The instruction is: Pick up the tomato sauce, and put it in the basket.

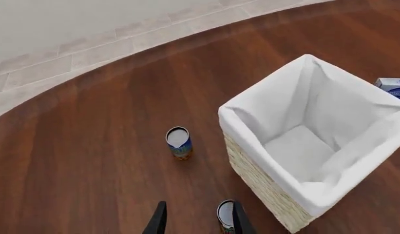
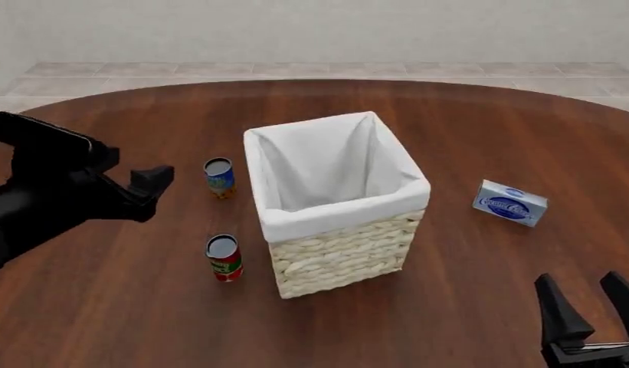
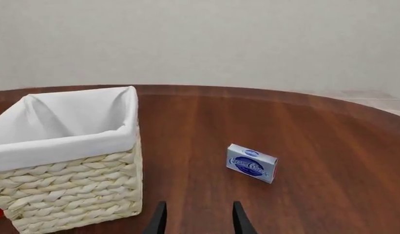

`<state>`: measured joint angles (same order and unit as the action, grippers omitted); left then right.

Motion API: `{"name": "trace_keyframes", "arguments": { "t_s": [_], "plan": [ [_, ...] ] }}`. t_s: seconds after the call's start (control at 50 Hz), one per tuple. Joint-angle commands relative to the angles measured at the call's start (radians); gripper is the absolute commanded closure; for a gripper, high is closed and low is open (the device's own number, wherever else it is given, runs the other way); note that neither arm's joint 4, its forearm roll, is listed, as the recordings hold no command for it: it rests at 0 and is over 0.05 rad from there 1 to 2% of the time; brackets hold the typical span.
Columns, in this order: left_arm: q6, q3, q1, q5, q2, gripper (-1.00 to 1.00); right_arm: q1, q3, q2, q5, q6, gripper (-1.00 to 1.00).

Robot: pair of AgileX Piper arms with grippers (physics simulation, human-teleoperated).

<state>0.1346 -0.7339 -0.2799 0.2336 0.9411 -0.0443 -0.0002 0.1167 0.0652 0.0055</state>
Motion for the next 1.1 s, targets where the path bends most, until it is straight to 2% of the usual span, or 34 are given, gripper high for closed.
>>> {"name": "trace_keyframes", "arguments": {
  "t_s": [0.02,0.46,0.82,1.1],
  "plan": [
    [0.016,0.027,-0.015,-0.019,0.046,-1.00,0.003,0.000,-0.013,-0.010,-0.002,-1.00],
    [0.028,0.095,-0.057,-0.103,0.129,-1.00,0.005,0.000,-0.017,-0.012,-0.001,-1.00],
    [0.008,0.100,-0.114,-0.148,0.175,-1.00,0.001,0.000,-0.013,-0.010,0.003,-1.00],
    [0.008,0.130,-0.117,-0.201,0.223,-1.00,-0.002,0.000,-0.003,-0.002,0.007,-1.00]
  ]
}}
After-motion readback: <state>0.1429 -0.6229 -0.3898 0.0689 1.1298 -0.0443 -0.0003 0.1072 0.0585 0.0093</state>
